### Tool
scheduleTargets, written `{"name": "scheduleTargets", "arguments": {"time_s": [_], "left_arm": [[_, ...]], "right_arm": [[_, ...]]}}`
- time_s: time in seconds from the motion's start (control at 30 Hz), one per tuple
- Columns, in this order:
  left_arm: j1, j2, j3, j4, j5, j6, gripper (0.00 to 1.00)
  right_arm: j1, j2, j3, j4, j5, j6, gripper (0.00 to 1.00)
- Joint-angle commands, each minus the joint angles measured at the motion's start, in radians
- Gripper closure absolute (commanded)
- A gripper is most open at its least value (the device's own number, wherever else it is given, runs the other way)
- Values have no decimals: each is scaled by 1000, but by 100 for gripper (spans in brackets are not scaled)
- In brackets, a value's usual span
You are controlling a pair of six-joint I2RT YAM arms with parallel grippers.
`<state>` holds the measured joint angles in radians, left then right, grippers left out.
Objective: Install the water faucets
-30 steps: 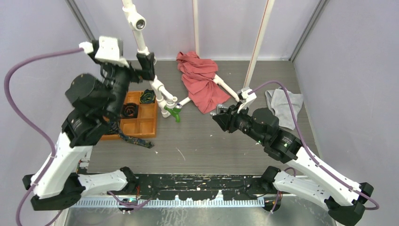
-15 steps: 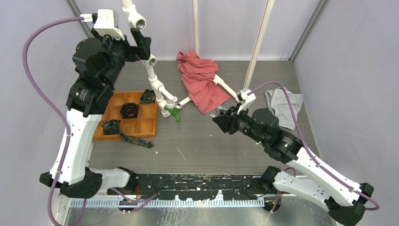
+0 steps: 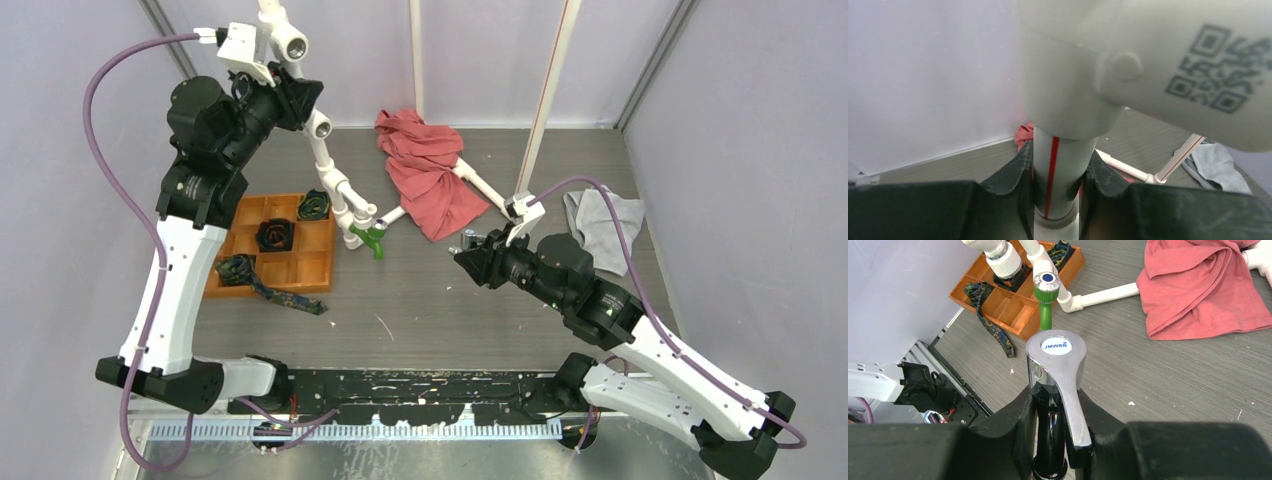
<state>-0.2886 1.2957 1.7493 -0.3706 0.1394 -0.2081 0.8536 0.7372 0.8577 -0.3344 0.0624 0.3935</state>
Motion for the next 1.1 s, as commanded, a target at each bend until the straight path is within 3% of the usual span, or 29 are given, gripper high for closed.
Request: {"name": "scheduleTargets", "arguments": {"time_s": [0.0,0.4,0.6,0.73,0.83,1.07], "left_arm": [[8,-5,-14,87,150,-78,98],[19,-18,-82,231,446,-280,100],[-17,-71,-91,227,482,-325,100],[-48,-104,-96,184,483,-320,100],[-51,-142,-116,154,466,-311,100],[-50,-196,-126,97,465,-306,100]], "right_arm": [[2,-20,5,48,15,5,100],[2,-46,29,70,-12,-58,100],[4,-147,-69,381,-166,-205,99],[2,-170,-161,651,-361,-429,99],[3,-113,-137,728,-445,-601,100],[6,60,-24,824,-434,-783,100]]}}
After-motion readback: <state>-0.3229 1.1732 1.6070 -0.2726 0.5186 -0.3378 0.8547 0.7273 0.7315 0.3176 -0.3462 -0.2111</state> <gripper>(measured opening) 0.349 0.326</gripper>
